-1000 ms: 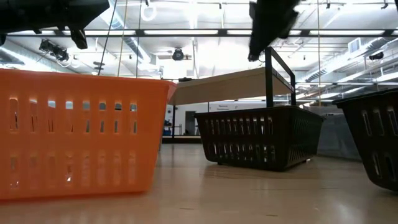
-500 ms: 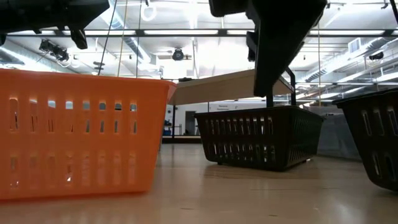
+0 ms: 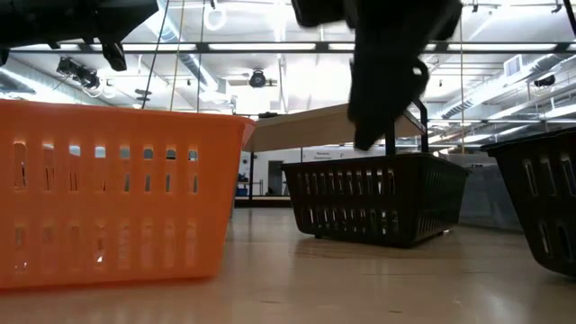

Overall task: Stack baskets on shelf by color
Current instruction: Put the middle black basket on the shelf

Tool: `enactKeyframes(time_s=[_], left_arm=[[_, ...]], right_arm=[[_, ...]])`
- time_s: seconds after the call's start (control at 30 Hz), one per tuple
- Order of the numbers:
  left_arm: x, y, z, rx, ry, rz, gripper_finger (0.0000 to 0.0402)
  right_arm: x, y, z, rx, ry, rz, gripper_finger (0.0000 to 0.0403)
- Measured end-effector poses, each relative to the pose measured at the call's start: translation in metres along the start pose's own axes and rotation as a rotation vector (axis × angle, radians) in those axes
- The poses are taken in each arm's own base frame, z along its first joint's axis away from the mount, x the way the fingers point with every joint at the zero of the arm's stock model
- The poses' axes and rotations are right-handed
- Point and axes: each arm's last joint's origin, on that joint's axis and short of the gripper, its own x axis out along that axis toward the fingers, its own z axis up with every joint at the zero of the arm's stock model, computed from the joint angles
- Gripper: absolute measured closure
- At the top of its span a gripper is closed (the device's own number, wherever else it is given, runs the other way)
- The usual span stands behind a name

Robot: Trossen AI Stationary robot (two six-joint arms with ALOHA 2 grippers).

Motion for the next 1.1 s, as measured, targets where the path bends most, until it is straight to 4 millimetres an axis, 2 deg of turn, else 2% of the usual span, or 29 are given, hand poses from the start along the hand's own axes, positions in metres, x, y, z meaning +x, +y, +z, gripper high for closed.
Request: enactKeyframes(time_s=[0.27,0.57,0.73,1.0,1.1], left_arm=[[0.000,0.000,0.000,0.000,0.001,0.000,0.0362],[0.001,0.000,-0.001,0.005,0.010,0.001,0.0359],[0.001,0.000,-0.001,0.004,0.009,0.002,0.0358],[0.001,0.000,-0.001,0.005,0.009,0.002,0.0360],[0.001,0.000,-0.001,0.005,0.009,0.002,0.0362]], right_arm=[[0.031,-0.006,-0.002,-0.009,0.048,-0.065,0.0159],[0.032,-0.014,0.001,-0.057,0.030,-0.135,0.0190],[0.032,-0.014,0.001,-0.059,0.033,-0.132,0.0246],[0.029,-0.011,0.000,-0.097,0.092,-0.060,0.0385],[0.021,-0.006,0.006,-0.106,0.113,0.020,0.0386]])
